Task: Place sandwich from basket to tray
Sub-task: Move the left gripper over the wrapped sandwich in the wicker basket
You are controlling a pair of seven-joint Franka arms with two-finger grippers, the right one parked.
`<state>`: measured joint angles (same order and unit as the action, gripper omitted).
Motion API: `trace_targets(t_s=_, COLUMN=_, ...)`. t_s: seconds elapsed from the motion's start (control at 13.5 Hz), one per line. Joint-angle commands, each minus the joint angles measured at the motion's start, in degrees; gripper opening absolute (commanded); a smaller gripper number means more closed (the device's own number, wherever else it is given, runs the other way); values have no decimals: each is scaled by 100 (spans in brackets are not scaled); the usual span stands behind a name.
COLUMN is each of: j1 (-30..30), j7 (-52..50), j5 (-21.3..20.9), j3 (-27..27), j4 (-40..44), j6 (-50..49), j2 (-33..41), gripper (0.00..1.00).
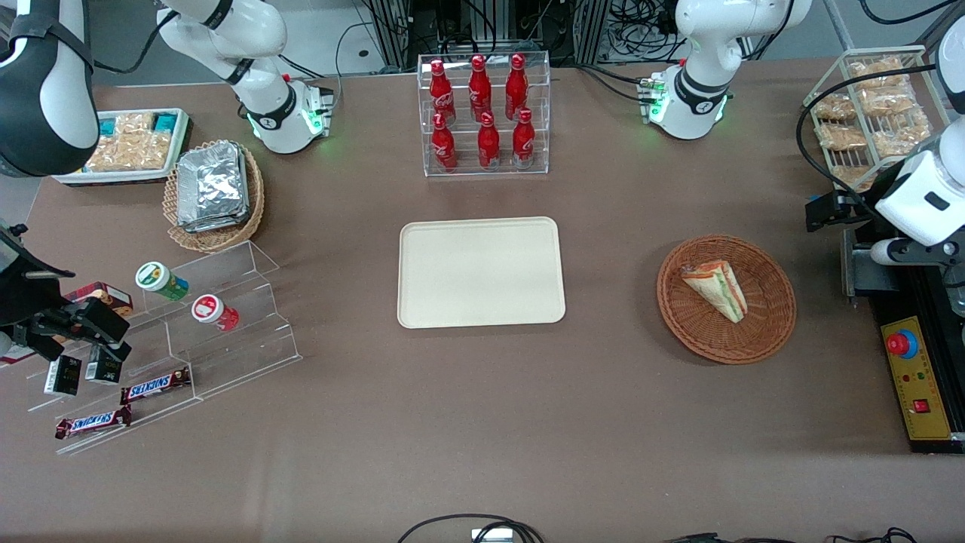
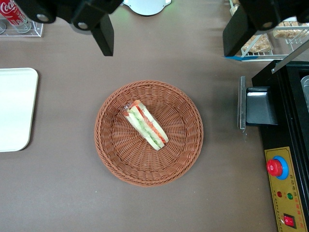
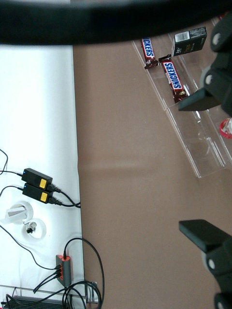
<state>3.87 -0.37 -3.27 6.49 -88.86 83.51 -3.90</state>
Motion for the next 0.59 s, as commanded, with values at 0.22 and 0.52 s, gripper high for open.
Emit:
trace_targets(t_s=0.22, j1=-36, j7=-86, j5=2, j3=-34, j4=-97, j6=278, j2=-6, gripper=100)
trace_targets(t_s=0.52, j1=-97, j7=-603, j5=-86, j3=-8, j4=-612, j6=769, j2=-24, gripper=100)
